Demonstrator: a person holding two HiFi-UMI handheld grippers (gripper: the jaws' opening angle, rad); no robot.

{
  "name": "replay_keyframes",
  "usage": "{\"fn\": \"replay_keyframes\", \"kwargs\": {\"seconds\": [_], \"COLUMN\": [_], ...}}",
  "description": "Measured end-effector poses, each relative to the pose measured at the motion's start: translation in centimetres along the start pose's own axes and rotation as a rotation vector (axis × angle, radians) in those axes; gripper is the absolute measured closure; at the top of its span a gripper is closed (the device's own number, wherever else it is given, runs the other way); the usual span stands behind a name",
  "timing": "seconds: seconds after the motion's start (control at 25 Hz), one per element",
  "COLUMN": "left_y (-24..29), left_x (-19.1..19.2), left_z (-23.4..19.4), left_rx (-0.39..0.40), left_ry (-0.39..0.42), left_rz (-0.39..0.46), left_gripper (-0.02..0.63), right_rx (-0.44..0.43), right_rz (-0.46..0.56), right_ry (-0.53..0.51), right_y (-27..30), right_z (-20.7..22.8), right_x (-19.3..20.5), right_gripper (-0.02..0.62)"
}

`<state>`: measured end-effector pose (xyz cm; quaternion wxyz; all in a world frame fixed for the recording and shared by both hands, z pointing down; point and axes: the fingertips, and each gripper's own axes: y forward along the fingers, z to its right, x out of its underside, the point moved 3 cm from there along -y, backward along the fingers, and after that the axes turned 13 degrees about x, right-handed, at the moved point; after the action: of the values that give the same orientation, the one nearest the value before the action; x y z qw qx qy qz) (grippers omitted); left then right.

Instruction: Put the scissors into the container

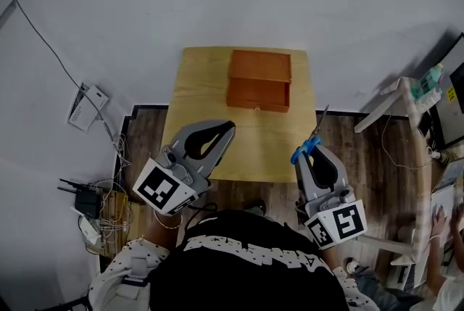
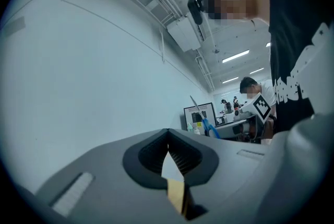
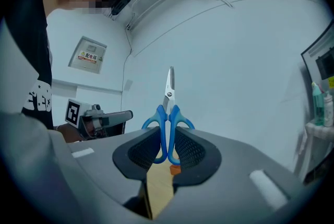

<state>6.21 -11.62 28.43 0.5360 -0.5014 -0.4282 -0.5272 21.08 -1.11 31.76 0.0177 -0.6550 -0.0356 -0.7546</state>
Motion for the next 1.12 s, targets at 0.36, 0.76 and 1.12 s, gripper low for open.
{"fn": "replay_keyframes", "kwargs": {"seconds": [0.36, 0.76, 1.12], "left_y": [0.0, -1.8, -2.1], "left_x": [0.1, 1.2, 2.3], "left_z": [1.2, 1.4, -1.7], "left_rx": [-0.064, -0.134, -0.156], "left_ry": [0.013, 0.018, -0.001], "left_rz": [-0.074, -0.187, -0.146], "left_gripper": [0.604, 0.604, 0.604], "right_rx": [-0.069, -0.120, -0.140], "right_rz": [-0.005, -0.034, -0.056], "right_ry": [0.023, 0.021, -0.034], "right_y": [0.8, 3.0, 7.4], "right_z": [1.3, 1.8, 1.7], "right_x": [0.8, 2.1, 2.5], "right_gripper": [0.494, 0.494, 0.494]}}
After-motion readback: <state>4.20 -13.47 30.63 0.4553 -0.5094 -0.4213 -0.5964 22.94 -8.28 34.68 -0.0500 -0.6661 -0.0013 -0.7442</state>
